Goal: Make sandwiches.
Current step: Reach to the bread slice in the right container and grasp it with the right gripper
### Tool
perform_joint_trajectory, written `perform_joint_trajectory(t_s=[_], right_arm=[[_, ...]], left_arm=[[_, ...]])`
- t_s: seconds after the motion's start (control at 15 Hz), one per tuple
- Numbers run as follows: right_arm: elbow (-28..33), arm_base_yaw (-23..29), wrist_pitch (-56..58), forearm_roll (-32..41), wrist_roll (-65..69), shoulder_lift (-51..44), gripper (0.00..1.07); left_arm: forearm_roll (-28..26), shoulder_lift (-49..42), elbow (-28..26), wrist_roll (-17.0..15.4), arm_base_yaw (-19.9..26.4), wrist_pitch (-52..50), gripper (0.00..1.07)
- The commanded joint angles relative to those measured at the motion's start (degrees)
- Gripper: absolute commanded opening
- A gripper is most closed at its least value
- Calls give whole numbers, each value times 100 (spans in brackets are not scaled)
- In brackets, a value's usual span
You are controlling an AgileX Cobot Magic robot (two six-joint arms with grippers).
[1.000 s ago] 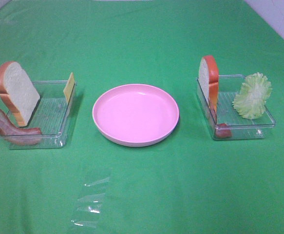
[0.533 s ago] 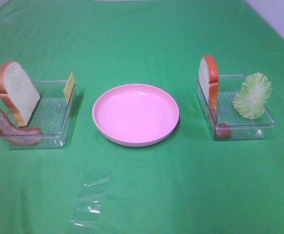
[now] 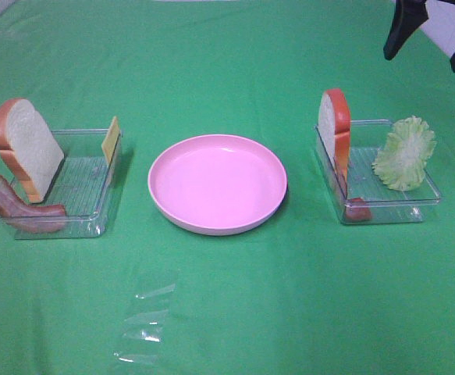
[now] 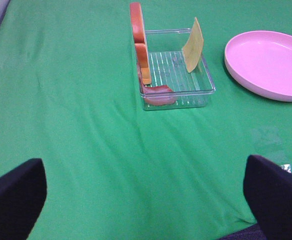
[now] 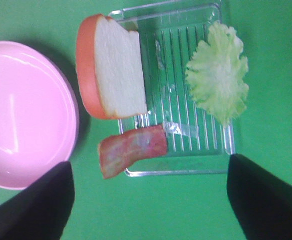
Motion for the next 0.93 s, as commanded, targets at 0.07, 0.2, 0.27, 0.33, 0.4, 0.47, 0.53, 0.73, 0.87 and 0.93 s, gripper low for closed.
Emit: perform_joint_trajectory(t_s=[0.07,0.2,0.27,0.33,0.4,0.47,0.53,0.73,0.87,0.93], right_arm=[[-556,-6,281,206,-80,470,80],[-957,-6,447,338,-80,871,80],[-1066,-6,487,378,-80,963,80],[-1203,40,527,435,-80,1117,80],[-1283,86,516,418,-80,1232,80],[-1352,235,493,401,-80,1375,80],[-1387,447,413,321,-80,1581,80],[-1387,602,286,304,-57,1805,80],[-1387,665,115,195,-63,1971,80],[-1387,665,86,126,-63,2040,80]], left_arm=[[-52,-86,-6,-34,6,-29,100],[-52,-86,-6,-34,6,-29,100],[-52,-86,-6,-34,6,-29,100],[-52,-86,-6,-34,6,-29,100],[-52,-86,-6,-34,6,-29,100],[-52,-86,-6,-34,6,-29,100],[-52,-86,-6,-34,6,-29,100],[-52,-86,-6,-34,6,-29,100],[-52,-86,-6,-34,6,-29,100],[-52,-86,-6,-34,6,-29,100]])
